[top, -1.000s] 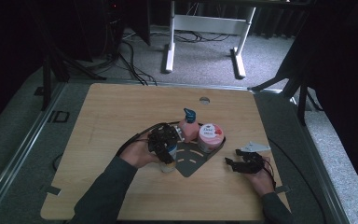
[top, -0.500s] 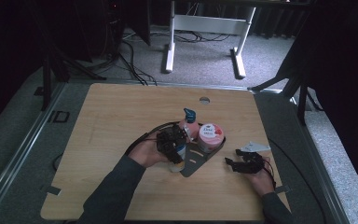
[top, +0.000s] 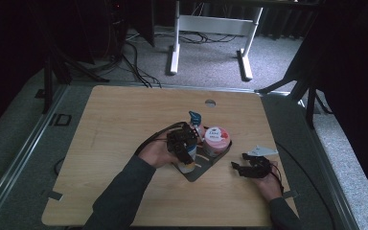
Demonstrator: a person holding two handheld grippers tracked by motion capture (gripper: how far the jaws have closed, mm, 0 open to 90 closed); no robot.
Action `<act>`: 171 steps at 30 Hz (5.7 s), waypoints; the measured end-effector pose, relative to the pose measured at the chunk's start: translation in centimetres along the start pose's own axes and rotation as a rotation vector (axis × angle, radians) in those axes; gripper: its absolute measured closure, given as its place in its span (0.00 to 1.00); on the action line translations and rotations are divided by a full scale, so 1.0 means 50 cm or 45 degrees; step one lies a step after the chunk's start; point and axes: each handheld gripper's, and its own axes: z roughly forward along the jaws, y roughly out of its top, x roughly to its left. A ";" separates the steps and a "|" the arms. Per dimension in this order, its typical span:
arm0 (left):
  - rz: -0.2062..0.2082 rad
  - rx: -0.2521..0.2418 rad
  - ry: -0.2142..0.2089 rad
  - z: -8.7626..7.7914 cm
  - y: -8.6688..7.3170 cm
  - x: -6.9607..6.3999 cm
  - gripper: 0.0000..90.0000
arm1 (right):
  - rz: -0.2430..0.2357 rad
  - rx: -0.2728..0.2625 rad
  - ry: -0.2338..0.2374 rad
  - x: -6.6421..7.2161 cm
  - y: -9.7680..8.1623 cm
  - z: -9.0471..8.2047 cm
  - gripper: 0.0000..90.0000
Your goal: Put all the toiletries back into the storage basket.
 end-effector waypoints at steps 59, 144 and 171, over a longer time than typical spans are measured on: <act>-0.125 0.029 0.129 0.008 0.008 0.092 0.62 | -0.002 -0.003 0.001 -0.001 0.000 0.000 0.38; -0.284 -0.014 0.236 0.059 0.014 0.230 0.61 | -0.002 -0.001 0.002 -0.001 0.000 0.000 0.38; -0.363 -0.078 0.187 0.067 0.011 0.246 0.53 | -0.004 0.000 0.003 -0.001 0.000 0.001 0.38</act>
